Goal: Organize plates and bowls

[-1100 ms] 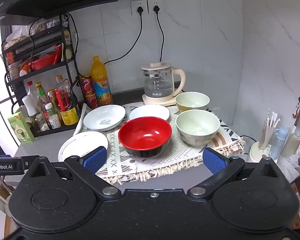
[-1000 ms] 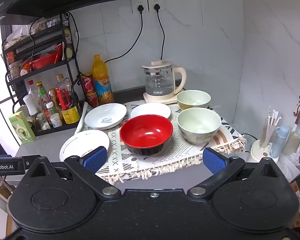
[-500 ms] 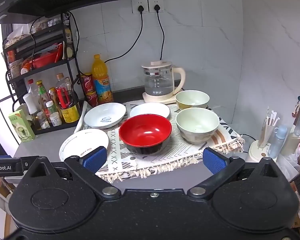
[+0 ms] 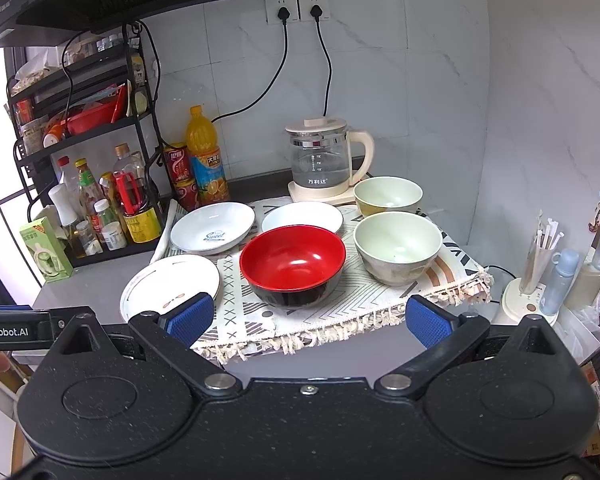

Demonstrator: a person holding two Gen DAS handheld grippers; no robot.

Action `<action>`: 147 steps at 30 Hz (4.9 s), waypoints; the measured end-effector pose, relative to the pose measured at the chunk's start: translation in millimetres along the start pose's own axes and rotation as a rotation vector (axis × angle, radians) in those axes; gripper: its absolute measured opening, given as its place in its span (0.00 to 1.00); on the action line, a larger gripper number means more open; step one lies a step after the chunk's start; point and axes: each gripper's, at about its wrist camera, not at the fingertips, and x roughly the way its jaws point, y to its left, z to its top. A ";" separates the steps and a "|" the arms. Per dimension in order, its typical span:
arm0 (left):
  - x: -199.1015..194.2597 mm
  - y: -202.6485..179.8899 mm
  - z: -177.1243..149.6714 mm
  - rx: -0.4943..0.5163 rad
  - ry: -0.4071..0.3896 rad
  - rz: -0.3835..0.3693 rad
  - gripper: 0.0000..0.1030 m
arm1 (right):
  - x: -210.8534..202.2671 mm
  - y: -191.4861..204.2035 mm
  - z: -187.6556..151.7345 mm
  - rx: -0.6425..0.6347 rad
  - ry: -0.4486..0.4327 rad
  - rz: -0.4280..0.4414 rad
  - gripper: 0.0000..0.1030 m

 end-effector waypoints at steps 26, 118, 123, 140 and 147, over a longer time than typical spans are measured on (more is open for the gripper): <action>4.1 -5.0 0.1 -0.019 0.011 -0.009 0.99 | 4.8 1.3 -1.2 -0.006 0.013 -0.004 1.00; 276.9 -162.9 140.8 0.281 0.223 -0.263 0.99 | 186.3 -120.0 62.2 0.254 0.163 -0.280 1.00; 304.1 -177.9 146.3 0.312 0.262 -0.303 0.99 | 201.7 -129.8 62.6 0.288 0.171 -0.306 1.00; 383.3 -215.3 137.9 0.380 0.384 -0.355 0.64 | 268.2 -152.6 46.3 0.376 0.290 -0.336 0.61; 406.9 -221.0 132.4 0.363 0.442 -0.343 0.38 | 287.4 -162.7 35.8 0.436 0.345 -0.334 0.37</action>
